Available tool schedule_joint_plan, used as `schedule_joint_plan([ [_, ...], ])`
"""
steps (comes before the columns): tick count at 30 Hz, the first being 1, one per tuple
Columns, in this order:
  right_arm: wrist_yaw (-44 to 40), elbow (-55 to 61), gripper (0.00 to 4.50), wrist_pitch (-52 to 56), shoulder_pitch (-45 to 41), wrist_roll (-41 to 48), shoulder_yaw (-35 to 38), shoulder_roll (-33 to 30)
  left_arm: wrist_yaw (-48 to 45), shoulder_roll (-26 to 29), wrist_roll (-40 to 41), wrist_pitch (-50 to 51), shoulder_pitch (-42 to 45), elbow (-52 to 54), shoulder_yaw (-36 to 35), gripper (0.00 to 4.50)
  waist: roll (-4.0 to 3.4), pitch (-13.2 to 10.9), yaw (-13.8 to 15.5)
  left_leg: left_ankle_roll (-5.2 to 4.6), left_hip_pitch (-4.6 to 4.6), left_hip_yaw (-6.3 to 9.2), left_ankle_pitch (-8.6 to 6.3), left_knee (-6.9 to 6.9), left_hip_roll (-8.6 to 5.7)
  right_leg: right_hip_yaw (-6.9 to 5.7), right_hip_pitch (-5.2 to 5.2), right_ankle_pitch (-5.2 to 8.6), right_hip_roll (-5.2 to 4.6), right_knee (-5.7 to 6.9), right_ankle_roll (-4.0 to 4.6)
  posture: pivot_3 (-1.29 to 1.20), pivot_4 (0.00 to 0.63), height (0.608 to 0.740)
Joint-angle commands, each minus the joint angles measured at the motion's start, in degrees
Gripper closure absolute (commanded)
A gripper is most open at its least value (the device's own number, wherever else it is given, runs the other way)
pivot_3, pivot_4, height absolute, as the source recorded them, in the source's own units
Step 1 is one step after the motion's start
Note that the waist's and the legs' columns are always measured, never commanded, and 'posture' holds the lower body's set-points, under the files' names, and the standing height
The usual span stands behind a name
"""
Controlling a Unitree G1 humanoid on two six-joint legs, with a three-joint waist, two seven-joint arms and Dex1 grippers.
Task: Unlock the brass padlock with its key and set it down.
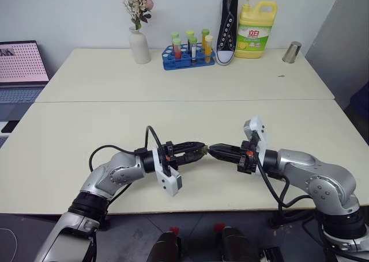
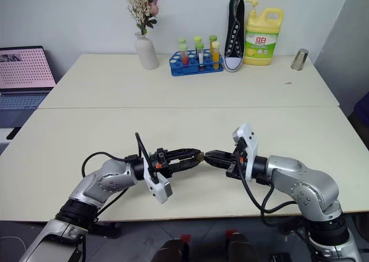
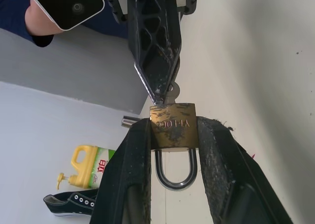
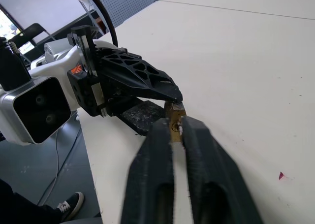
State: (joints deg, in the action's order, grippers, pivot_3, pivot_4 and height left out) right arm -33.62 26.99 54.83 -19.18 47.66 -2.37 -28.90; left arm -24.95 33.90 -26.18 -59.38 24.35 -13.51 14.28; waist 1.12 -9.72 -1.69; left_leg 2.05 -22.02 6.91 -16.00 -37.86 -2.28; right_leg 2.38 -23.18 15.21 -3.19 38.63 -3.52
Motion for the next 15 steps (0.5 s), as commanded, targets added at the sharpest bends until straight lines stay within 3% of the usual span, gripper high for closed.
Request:
schedule_joint_plan([
  [1, -0.6, 0.8, 2.53, -0.7, -0.9, -0.1, 0.9, -0.7, 1.2, 0.6, 0.3, -0.5, 0.7, 1.2, -0.3, 3.53, 0.0, 0.0, 0.0, 0.0, 0.0, 0.0, 0.0, 0.0, 0.0, 0.0, 0.0, 0.0, 0.0, 0.0, 0.0, 0.0, 0.15, 0.74],
  [14, -0.3, -0.2, 2.5, 1.0, -1.1, 2.5, 1.9, 0.3, 1.8, 0.7, -0.2, -0.7, 1.2, 0.9, -0.1, 3.53, 0.0, 0.0, 0.0, 0.0, 0.0, 0.0, 0.0, 0.0, 0.0, 0.0, 0.0, 0.0, 0.0, 0.0, 0.0, 0.0, 0.15, 0.74],
  [15, -0.1, -0.2, 2.67, 1.0, -1.1, 2.5, 2.0, 0.4, 1.8, 0.7, -0.1, -0.7, 1.2, 0.9, -0.1, 3.53, 0.0, 0.0, 0.0, 0.0, 0.0, 0.0, 0.0, 0.0, 0.0, 0.0, 0.0, 0.0, 0.0, 0.0, 0.0, 0.0, 0.15, 0.74],
])
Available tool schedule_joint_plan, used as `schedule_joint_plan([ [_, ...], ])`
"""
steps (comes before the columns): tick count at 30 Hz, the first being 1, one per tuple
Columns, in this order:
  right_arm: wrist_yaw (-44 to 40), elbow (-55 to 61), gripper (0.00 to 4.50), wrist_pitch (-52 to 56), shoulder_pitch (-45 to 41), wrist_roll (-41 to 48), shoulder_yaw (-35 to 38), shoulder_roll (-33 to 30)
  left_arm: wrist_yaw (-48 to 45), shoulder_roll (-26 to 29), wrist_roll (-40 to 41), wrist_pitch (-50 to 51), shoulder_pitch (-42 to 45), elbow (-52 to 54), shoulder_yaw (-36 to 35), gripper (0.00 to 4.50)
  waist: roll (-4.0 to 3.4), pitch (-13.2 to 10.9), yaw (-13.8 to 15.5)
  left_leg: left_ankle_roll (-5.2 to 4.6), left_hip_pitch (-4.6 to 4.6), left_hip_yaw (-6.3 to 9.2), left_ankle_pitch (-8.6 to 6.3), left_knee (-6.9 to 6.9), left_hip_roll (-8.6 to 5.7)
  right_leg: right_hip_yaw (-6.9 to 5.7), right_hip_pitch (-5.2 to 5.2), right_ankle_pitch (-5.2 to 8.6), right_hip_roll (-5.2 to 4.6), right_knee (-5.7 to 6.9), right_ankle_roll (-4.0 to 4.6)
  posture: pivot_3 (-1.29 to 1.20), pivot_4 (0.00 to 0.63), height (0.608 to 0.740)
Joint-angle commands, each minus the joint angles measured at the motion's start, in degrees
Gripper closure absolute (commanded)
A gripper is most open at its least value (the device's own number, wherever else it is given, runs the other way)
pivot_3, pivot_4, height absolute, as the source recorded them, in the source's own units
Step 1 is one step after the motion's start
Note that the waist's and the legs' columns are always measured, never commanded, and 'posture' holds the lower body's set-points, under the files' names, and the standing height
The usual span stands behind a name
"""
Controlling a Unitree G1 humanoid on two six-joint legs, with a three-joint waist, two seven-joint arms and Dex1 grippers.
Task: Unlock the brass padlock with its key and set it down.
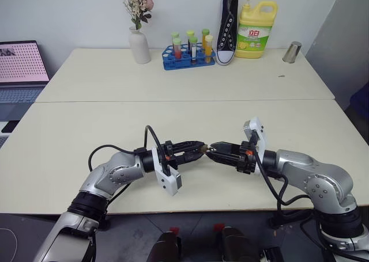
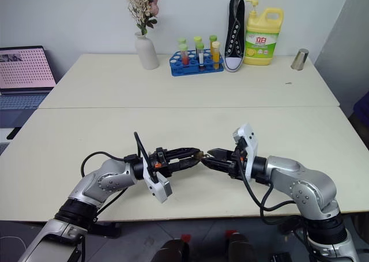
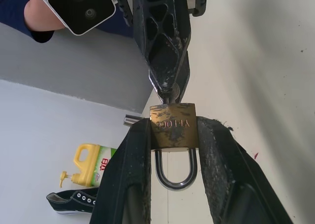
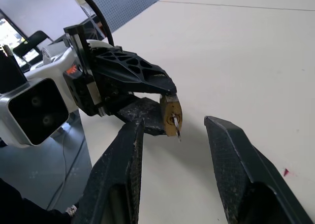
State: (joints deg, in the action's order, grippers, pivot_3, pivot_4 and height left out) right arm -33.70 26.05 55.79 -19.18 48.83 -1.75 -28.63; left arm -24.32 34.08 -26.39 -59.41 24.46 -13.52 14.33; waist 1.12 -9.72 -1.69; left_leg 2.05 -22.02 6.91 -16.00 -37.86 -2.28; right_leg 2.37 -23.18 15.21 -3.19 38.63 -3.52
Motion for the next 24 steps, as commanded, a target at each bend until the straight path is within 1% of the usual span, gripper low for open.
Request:
schedule_joint_plan([
  [1, -0.1, 0.8, 2.85, 0.1, -1.1, 1.4, 1.4, 0.1, 1.2, 0.5, 0.2, -0.6, 1.1, 1.0, -0.1, 3.53, 0.0, 0.0, 0.0, 0.0, 0.0, 0.0, 0.0, 0.0, 0.0, 0.0, 0.0, 0.0, 0.0, 0.0, 0.0, 0.0, 0.15, 0.74],
  [2, -0.1, 0.8, 3.07, 0.2, -1.1, 1.5, 1.4, 0.2, 1.2, 0.5, 0.3, -0.6, 1.0, 1.0, -0.2, 3.53, 0.0, 0.0, 0.0, 0.0, 0.0, 0.0, 0.0, 0.0, 0.0, 0.0, 0.0, 0.0, 0.0, 0.0, 0.0, 0.0, 0.15, 0.74],
  [6, -0.4, 0.9, 4.43, 0.3, -1.0, 1.7, 1.3, 0.0, 1.6, 0.4, -0.1, -0.1, 1.0, 1.0, -0.5, 3.53, 0.0, 0.0, 0.0, 0.0, 0.0, 0.0, 0.0, 0.0, 0.0, 0.0, 0.0, 0.0, 0.0, 0.0, 0.0, 0.0, 0.15, 0.74],
  [8, -0.4, 0.9, 4.5, 0.3, -1.0, 1.6, 1.3, 0.0, 1.7, 0.4, -0.2, -0.1, 1.0, 1.0, -0.5, 3.53, 0.0, 0.0, 0.0, 0.0, 0.0, 0.0, 0.0, 0.0, 0.0, 0.0, 0.0, 0.0, 0.0, 0.0, 0.0, 0.0, 0.15, 0.74],
  [14, -0.4, 0.7, 4.5, 0.6, -1.5, 2.2, 1.6, 0.2, 2.1, 0.4, -0.4, 0.0, 1.0, 1.0, -0.5, 3.53, 0.0, 0.0, 0.0, 0.0, 0.0, 0.0, 0.0, 0.0, 0.0, 0.0, 0.0, 0.0, 0.0, 0.0, 0.0, 0.0, 0.15, 0.74],
  [19, 2.9, -3.3, 4.5, 10.2, -4.6, 11.8, 5.5, 1.6, 3.2, 1.2, -2.6, -1.9, 2.5, -0.2, -0.4, 3.53, 0.0, 0.0, 0.0, 0.0, 0.0, 0.01, 0.0, 0.0, 0.0, 0.0, 0.0, 0.0, 0.0, 0.02, 0.0, 0.0, 0.15, 0.74],
  [24, 11.8, -10.6, 4.5, 21.5, -8.4, 25.4, 10.1, 3.8, 4.5, 2.0, -4.2, -4.1, 4.2, -2.3, 0.1, 3.53, -0.01, 0.0, 0.0, 0.0, 0.0, -0.01, 0.0, 0.0, 0.0, 0.01, 0.0, -0.01, 0.0, 0.02, 0.01, 0.0, 0.15, 0.74],
])
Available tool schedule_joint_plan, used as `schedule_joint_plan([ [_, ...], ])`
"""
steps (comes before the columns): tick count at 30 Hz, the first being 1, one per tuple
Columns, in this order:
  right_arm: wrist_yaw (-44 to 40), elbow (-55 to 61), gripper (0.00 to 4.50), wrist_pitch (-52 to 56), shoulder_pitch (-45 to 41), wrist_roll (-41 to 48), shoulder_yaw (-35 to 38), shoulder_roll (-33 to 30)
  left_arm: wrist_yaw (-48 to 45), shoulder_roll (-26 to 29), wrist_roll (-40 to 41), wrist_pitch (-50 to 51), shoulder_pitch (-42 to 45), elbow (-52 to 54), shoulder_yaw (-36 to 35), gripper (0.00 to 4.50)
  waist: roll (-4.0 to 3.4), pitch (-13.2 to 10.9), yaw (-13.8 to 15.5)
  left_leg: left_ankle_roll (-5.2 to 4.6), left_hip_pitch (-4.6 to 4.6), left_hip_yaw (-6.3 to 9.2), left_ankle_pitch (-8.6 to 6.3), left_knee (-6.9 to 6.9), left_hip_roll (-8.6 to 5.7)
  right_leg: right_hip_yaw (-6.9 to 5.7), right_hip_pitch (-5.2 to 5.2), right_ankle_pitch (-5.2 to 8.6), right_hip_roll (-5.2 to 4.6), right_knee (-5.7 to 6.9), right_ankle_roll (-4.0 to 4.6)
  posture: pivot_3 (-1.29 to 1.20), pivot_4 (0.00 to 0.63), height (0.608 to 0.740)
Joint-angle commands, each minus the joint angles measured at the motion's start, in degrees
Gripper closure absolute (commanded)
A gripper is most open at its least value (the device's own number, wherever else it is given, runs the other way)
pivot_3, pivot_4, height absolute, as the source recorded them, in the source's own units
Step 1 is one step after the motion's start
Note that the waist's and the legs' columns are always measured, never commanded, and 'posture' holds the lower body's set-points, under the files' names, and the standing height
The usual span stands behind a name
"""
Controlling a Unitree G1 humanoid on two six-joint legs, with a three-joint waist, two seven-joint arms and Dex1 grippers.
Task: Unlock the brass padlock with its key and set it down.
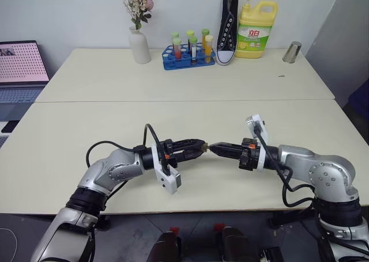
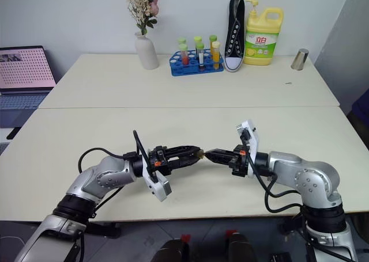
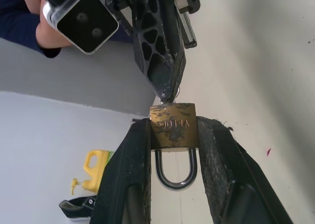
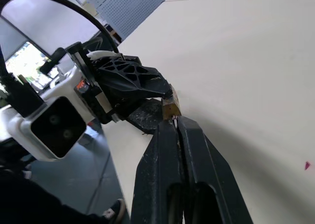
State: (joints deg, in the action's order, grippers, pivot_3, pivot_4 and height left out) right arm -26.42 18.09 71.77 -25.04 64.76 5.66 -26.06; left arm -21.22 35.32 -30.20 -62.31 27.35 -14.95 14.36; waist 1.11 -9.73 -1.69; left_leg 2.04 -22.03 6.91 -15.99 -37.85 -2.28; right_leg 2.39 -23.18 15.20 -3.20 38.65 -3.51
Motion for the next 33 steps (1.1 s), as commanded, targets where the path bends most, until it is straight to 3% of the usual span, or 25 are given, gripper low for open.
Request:
schedule_joint_plan([
  [1, 6.8, -4.5, 4.5, 7.0, -3.5, 12.5, 3.5, 1.5, 1.6, 0.9, -0.5, -1.8, 1.6, -1.4, 0.1, 3.53, 0.0, 0.0, 0.0, 0.0, 0.0, 0.0, 0.0, 0.0, 0.01, 0.0, 0.0, 0.0, 0.0, 0.01, 0.0, 0.0, 0.15, 0.74],
  [12, 24.6, -12.4, 4.5, 7.1, -6.1, 33.7, 1.1, -0.9, 3.6, 1.7, -2.9, -3.3, 2.3, -2.3, 0.2, 3.53, -0.02, 0.0, -0.1, -0.01, -0.02, -0.04, 0.0, 0.0, 0.0, 0.02, -0.03, 0.0, 0.0, 0.07, 0.0, 0.0, 0.15, 0.74],
  [17, 27.1, -11.8, 4.5, 5.0, -6.3, 36.6, -1.8, -2.7, 4.1, 1.8, -2.9, -3.2, 2.5, -2.7, 0.4, 3.53, -0.02, 0.0, -0.1, -0.01, -0.02, -0.03, 0.0, 0.0, 0.01, 0.02, -0.03, 0.0, 0.0, 0.08, 0.0, 0.0, 0.15, 0.74],
  [21, 24.5, -8.4, 4.5, 3.0, -6.7, 33.4, -2.7, -3.0, 4.2, 1.8, -2.8, -3.0, 2.4, -2.7, 0.4, 3.53, -0.02, 0.0, -0.1, -0.01, -0.02, -0.03, 0.0, 0.0, 0.02, 0.01, -0.03, 0.0, 0.0, 0.08, 0.0, 0.0, 0.15, 0.74],
  [24, 16.7, -1.9, 3.91, 0.9, -6.3, 21.5, -5.6, -6.0, 4.4, 1.7, -2.2, -2.4, 2.1, -2.6, 0.5, 3.53, -0.03, 0.0, -0.1, -0.01, -0.03, -0.02, 0.0, 0.0, 0.01, 0.01, -0.03, 0.0, 0.0, 0.08, 0.0, 0.0, 0.15, 0.74],
  [29, 0.8, 3.6, 2.15, -9.7, -5.4, 1.6, -11.6, -13.2, 4.6, 1.7, -1.6, -1.5, 1.7, -2.1, 0.5, 3.53, -0.04, 0.0, -0.1, -0.01, -0.04, 0.0, 0.0, -0.01, 0.0, -0.02, -0.04, 0.01, 0.01, 0.05, -0.02, 0.0, 0.15, 0.74],
  [33, -8.4, 5.9, 0.71, -18.0, -3.2, -9.1, -14.4, -16.8, 4.5, 1.8, -1.4, -1.2, 1.5, -1.4, 0.7, 3.53, -0.03, 0.0, -0.1, -0.01, -0.04, -0.01, 0.0, -0.01, 0.0, -0.03, -0.04, 0.02, 0.0, 0.0, -0.03, 0.0, 0.15, 0.74],
])
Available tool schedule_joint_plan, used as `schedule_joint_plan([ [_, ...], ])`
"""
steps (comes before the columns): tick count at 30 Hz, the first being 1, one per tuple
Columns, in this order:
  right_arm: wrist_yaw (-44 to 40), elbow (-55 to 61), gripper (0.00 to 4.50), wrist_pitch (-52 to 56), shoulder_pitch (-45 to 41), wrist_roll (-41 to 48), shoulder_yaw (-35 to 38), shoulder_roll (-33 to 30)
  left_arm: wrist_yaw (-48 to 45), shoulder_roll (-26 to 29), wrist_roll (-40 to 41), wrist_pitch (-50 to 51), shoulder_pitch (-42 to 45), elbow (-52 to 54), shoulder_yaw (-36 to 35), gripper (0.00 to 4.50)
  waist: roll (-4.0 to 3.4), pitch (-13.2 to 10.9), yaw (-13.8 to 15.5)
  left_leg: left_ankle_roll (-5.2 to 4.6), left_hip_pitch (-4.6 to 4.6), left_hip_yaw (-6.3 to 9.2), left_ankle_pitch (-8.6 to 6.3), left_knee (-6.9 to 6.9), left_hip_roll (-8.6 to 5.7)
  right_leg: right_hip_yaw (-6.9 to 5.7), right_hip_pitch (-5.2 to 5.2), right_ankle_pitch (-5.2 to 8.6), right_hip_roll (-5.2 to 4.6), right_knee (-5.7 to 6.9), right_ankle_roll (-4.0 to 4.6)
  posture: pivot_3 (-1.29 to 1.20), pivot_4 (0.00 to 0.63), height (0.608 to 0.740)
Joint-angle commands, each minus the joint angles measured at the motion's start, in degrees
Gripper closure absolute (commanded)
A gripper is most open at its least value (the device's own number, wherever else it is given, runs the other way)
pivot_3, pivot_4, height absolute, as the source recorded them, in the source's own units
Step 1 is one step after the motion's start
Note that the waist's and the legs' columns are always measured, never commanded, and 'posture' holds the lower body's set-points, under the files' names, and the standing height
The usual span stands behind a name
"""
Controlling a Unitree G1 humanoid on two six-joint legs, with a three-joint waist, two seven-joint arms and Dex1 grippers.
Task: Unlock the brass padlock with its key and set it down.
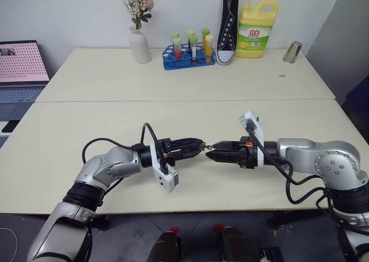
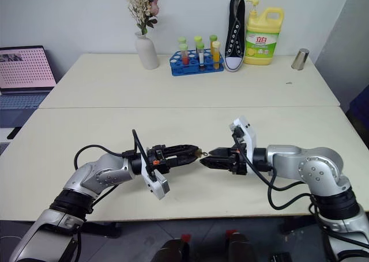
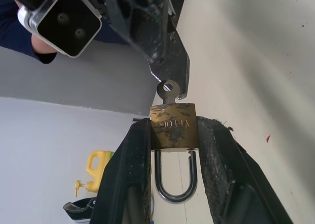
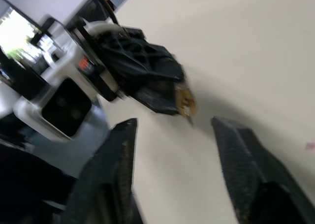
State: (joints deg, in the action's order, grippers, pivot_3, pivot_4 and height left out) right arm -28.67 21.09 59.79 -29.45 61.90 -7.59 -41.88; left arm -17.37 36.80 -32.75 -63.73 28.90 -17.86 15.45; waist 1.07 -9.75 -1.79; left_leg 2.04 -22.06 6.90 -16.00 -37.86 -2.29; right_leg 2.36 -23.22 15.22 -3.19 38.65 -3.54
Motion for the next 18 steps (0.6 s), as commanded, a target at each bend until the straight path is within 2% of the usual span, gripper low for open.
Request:
schedule_joint_plan([
  [1, -7.0, 3.0, 0.37, -6.7, 1.7, -7.1, -1.0, -0.7, 0.7, 0.3, 1.4, 0.3, -0.1, 1.6, -0.5, 3.53, 0.0, 0.0, 0.0, 0.0, 0.0, 0.0, 0.0, 0.0, 0.01, -0.01, 0.0, 0.0, 0.0, -0.01, 0.0, 0.0, 0.15, 0.74],
  [2, -7.1, 3.3, 0.01, -7.5, 2.3, -8.0, -1.0, 0.0, 0.7, 0.2, 1.5, 0.4, -0.1, 1.6, -0.4, 3.53, 0.0, 0.0, 0.0, 0.0, 0.0, 0.0, 0.0, 0.0, 0.02, -0.01, 0.0, 0.0, 0.0, -0.01, 0.0, 0.0, 0.15, 0.74],
  [11, -5.3, 0.8, 0.0, -7.5, 2.6, -12.0, -1.1, 9.3, 0.4, 0.0, 2.0, 0.6, 0.0, 2.0, 0.1, 3.53, 0.0, 0.0, 0.1, 0.01, 0.0, 0.02, 0.0, 0.0, 0.01, 0.0, 0.0, -0.01, 0.0, 0.01, 0.01, 0.0, 0.15, 0.74],
  [15, -5.5, -0.9, 0.0, -6.6, 1.6, -12.5, -0.7, 11.6, 0.2, -0.1, 2.2, 0.5, -0.2, 2.3, 0.3, 3.53, -0.01, 0.0, 0.1, 0.01, 0.01, 0.03, 0.0, 0.0, 0.0, 0.0, 0.0, -0.01, 0.0, 0.03, 0.01, 0.0, 0.15, 0.74],
  [18, -5.5, -2.0, 0.6, -6.2, 1.0, -12.8, -0.4, 12.7, 0.2, -0.2, 2.1, 0.6, -0.1, 2.2, 0.3, 3.53, -0.01, 0.0, 0.1, 0.01, 0.01, 0.04, 0.0, 0.0, 0.0, 0.0, -0.01, -0.01, 0.0, 0.03, 0.02, 0.0, 0.15, 0.74],
])
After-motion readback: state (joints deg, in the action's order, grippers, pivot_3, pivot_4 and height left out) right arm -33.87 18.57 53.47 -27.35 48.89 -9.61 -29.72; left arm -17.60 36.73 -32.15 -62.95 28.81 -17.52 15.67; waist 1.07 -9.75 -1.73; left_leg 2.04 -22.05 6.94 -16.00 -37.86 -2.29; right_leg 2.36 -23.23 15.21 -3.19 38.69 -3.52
